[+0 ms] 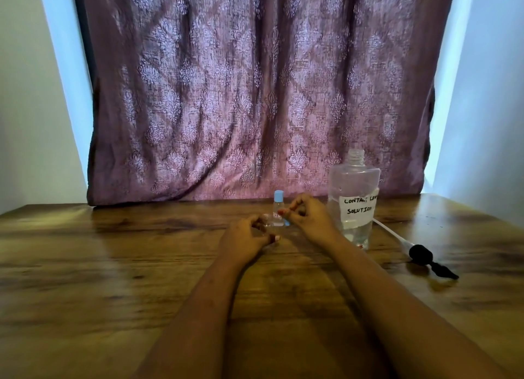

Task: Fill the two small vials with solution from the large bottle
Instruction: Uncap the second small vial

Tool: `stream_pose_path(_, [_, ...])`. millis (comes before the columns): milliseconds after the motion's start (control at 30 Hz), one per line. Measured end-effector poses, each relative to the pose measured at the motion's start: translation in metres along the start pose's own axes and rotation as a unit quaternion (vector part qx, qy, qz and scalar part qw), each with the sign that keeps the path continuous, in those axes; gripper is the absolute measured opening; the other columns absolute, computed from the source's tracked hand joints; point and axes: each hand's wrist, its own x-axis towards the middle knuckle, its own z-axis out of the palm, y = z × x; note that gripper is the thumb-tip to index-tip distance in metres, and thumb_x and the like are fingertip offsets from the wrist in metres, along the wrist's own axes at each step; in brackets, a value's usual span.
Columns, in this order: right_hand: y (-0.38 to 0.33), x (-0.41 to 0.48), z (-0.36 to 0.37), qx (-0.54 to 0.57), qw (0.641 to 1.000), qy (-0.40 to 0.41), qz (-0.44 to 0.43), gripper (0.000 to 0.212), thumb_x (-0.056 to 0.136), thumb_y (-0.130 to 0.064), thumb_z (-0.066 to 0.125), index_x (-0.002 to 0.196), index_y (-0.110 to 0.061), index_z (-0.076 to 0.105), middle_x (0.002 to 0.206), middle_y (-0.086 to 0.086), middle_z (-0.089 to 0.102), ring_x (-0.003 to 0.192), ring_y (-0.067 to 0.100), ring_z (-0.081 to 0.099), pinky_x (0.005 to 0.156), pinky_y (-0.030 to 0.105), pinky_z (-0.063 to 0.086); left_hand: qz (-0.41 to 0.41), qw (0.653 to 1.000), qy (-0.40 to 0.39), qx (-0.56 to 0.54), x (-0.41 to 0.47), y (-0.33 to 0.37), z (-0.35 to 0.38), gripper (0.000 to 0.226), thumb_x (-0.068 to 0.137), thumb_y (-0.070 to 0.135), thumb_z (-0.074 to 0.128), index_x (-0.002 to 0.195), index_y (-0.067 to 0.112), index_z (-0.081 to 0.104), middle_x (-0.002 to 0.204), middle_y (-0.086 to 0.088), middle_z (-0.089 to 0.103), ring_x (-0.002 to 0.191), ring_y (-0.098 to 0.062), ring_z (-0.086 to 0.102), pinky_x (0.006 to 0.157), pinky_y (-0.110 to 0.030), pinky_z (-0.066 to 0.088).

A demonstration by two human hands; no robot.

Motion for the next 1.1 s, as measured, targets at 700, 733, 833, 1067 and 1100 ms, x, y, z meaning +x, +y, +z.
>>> stream_pose_path(700, [-0.019, -0.009, 0.000, -0.236, 0.972, 0.003, 0.015, 0.007, 0.088, -0.025, 0.057, 0.092, -0.019, 0.059, 0.090, 0.001, 0.065, 0.079, 0.017, 0.059, 0.066, 0.026, 0.044, 0.049, 0.996, 0.072, -0.003, 0.000, 0.003, 0.000, 0.051, 0.077, 0.044, 0.078, 0.123, 0.029, 0.061, 0.122, 0.000, 0.061, 0.106, -0.019, 0.055, 0.089, -0.040, 0.052])
stream_pose_path(733, [-0.027, -0.010, -0.004, -0.246, 0.967, 0.057, -0.034, 0.008, 0.089, -0.022, 0.056, 0.094, -0.018, 0.059, 0.089, 0.001, 0.066, 0.079, 0.018, 0.061, 0.066, 0.027, 0.047, 0.063, 0.994, 0.088, 0.006, 0.000, 0.002, -0.001, 0.049, 0.079, 0.045, 0.076, 0.123, 0.028, 0.060, 0.124, 0.000, 0.059, 0.107, -0.018, 0.054, 0.090, -0.040, 0.051])
stream_pose_path(833, [-0.046, -0.013, -0.021, -0.198, 0.943, 0.219, -0.154, 0.002, 0.089, -0.019, 0.056, 0.090, -0.017, 0.057, 0.081, 0.000, 0.064, 0.070, 0.014, 0.059, 0.056, 0.024, 0.049, 0.096, 0.988, 0.117, 0.015, -0.001, 0.004, -0.003, 0.044, 0.084, 0.047, 0.071, 0.122, 0.027, 0.060, 0.122, -0.001, 0.059, 0.108, -0.018, 0.052, 0.088, -0.039, 0.050])
stream_pose_path(1067, [-0.026, -0.020, -0.061, -0.106, 0.890, 0.431, -0.105, 0.044, 0.079, -0.037, 0.065, 0.117, -0.017, 0.053, 0.124, 0.007, 0.053, 0.116, 0.028, 0.043, 0.091, 0.026, 0.025, 0.122, 0.986, 0.111, 0.032, 0.002, 0.008, -0.003, 0.032, 0.085, 0.038, 0.072, 0.108, 0.016, 0.067, 0.112, -0.002, 0.063, 0.110, -0.018, 0.048, 0.079, -0.029, 0.033])
stream_pose_path(1100, [-0.020, -0.020, -0.063, -0.097, 0.899, 0.422, -0.060, 0.059, 0.076, -0.045, 0.068, 0.125, -0.018, 0.047, 0.133, 0.009, 0.046, 0.124, 0.031, 0.037, 0.097, 0.032, 0.023, 0.125, 0.986, 0.108, 0.032, 0.002, 0.009, -0.004, 0.032, 0.085, 0.038, 0.072, 0.108, 0.016, 0.067, 0.112, -0.002, 0.063, 0.110, -0.019, 0.048, 0.079, -0.029, 0.032])
